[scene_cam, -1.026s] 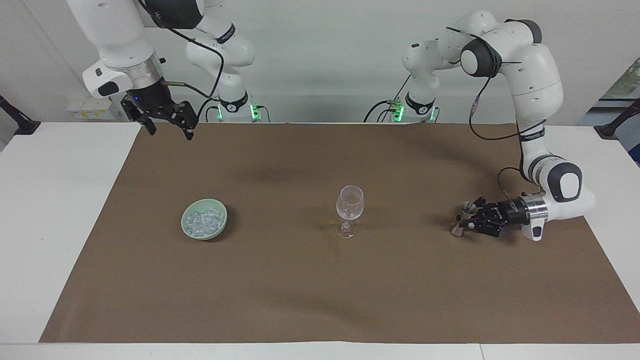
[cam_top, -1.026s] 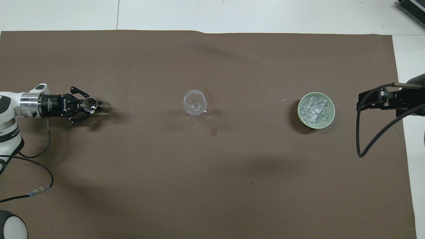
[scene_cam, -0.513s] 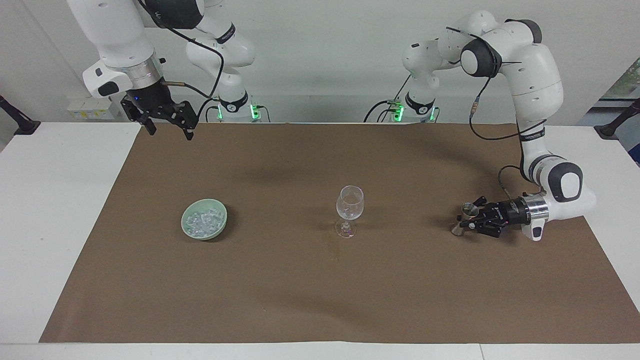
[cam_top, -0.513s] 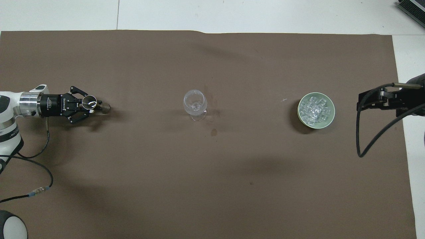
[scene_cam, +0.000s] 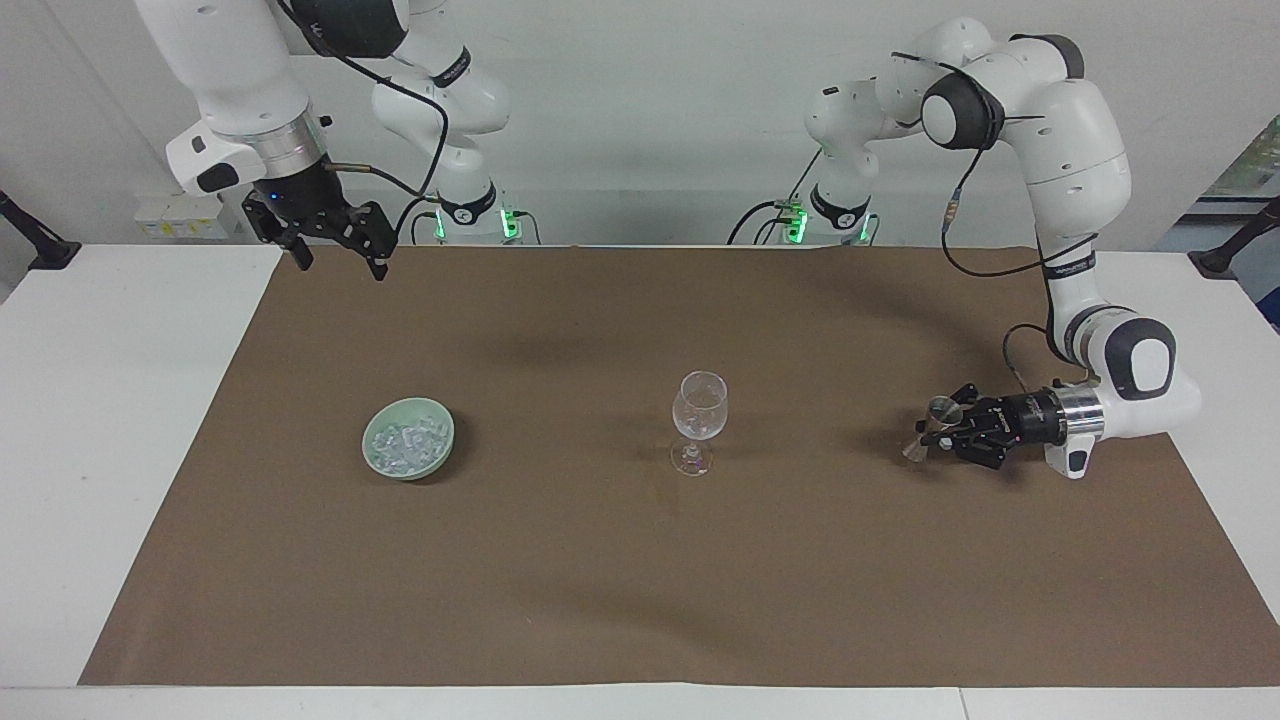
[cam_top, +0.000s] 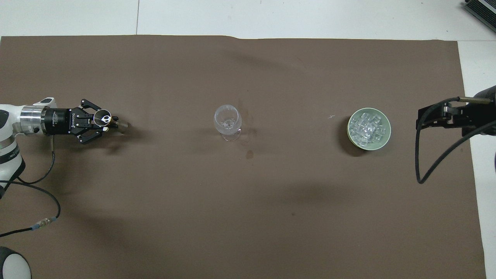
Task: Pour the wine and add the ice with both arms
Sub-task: 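Close the left gripper on the silver bottle, then lift the silver bottle with the left gripper toward the clear glass, then bring the held bottle over the rim of the clear glass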
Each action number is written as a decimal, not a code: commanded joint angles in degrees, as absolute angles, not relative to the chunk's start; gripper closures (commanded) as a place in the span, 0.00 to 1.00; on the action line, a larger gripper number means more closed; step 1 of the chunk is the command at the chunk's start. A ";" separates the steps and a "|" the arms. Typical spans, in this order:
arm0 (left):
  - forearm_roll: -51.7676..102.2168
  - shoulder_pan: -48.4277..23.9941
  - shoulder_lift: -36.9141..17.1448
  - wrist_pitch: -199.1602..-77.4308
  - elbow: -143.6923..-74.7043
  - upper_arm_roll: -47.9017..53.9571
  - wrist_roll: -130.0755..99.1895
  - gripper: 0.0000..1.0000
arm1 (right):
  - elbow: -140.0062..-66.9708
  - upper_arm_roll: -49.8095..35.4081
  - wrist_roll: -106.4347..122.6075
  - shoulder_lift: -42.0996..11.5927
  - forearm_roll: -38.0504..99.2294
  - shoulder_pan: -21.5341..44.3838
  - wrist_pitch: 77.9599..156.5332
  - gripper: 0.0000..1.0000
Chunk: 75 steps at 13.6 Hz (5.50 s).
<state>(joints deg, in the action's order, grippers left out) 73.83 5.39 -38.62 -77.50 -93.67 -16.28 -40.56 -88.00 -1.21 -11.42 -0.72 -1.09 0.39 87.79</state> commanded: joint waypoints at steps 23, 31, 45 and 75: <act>69.61 -0.62 -18.03 -93.49 -99.21 0.25 -64.24 1.00 | -89.21 -1.14 -9.58 0.00 0.26 -0.26 88.51 0.00; 69.70 -0.62 -14.86 -104.14 -103.70 5.97 -69.61 1.00 | -89.30 -1.14 -9.32 0.00 0.26 -0.53 88.51 0.00; 63.82 -0.96 -11.16 -114.16 -107.23 11.42 -76.20 1.00 | -89.47 -1.14 -9.05 0.09 0.26 -0.62 88.51 0.00; 25.51 -1.32 -16.87 -119.09 -94.32 22.05 -106.60 1.00 | -89.91 -1.14 -9.14 0.35 0.26 -0.62 88.51 0.00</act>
<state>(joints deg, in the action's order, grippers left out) 28.61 -0.43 -15.14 -118.51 -97.15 21.52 -103.38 -88.45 -1.00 -11.37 -0.72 -1.09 0.32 87.79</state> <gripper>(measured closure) 0.793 0.000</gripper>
